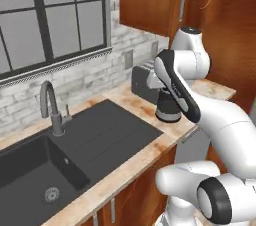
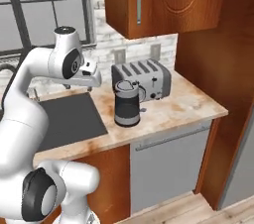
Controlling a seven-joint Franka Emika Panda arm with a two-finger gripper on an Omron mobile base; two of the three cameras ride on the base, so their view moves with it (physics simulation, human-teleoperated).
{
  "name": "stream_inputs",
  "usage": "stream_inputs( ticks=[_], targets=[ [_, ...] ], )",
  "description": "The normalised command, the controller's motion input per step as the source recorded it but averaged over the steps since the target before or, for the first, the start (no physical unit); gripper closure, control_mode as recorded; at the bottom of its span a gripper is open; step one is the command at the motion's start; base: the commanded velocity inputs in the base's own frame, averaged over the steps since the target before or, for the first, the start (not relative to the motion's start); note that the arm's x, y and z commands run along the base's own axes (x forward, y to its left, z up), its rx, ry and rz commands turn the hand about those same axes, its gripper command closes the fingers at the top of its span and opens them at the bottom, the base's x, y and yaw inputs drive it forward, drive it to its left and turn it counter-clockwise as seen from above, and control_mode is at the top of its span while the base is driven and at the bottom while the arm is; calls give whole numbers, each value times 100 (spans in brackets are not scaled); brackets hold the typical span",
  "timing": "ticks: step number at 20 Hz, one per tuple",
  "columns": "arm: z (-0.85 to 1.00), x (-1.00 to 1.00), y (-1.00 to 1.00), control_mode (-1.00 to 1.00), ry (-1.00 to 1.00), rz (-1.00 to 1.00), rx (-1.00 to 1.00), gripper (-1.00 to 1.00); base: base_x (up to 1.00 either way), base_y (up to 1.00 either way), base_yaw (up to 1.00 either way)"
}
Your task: Navigate to the coffee machine.
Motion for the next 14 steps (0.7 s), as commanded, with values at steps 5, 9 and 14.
stream_inputs(
  ticks=[5,9,14],
  targets=[
    [0,0,0,100,0,0,0,-100,0,-10,-61],
    [0,0,0,100,0,0,0,-100,0,-22,-66],
    [0,0,0,100,0,0,0,-100,0,-35,-73]
  ],
)
